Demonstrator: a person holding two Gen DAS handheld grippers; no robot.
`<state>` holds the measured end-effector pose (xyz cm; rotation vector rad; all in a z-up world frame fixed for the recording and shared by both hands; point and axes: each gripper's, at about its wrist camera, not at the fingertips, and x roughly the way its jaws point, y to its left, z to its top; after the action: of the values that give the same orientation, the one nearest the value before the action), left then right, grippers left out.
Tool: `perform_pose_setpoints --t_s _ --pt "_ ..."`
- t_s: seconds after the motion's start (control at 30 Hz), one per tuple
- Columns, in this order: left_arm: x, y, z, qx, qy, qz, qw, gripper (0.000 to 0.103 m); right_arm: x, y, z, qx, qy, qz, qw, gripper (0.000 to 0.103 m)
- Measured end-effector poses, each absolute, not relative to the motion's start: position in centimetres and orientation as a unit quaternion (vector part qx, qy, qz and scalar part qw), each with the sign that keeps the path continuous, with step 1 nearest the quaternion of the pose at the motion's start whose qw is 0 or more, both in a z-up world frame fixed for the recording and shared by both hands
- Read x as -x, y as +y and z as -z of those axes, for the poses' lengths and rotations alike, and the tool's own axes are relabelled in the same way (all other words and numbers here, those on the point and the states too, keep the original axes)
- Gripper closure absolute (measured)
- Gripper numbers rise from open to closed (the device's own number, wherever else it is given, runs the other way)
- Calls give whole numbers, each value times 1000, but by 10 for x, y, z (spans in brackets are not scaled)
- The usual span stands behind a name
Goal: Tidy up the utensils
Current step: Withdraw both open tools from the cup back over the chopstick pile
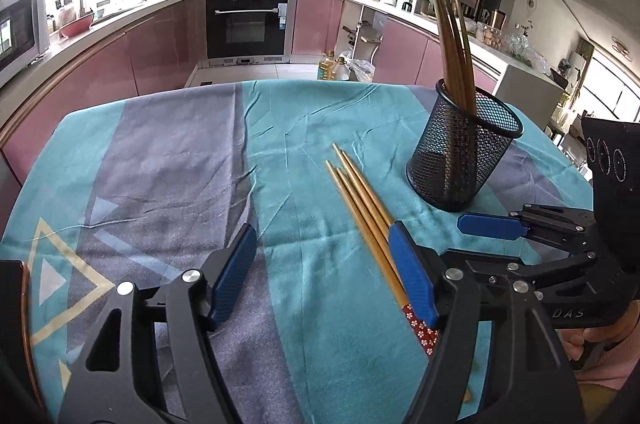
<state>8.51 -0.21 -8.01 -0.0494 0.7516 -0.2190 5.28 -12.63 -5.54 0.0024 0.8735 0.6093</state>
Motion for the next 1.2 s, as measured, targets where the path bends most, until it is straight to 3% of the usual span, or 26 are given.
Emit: perform_pose_setpoints --t_s 0.77,1.2 --pt "-101 -16 106 12 414 125 902 37 -54 -109 65 43 440 -266 857 65" --pt "-110 -28 116 -5 431 138 892 37 -55 -109 66 37 441 -270 855 65"
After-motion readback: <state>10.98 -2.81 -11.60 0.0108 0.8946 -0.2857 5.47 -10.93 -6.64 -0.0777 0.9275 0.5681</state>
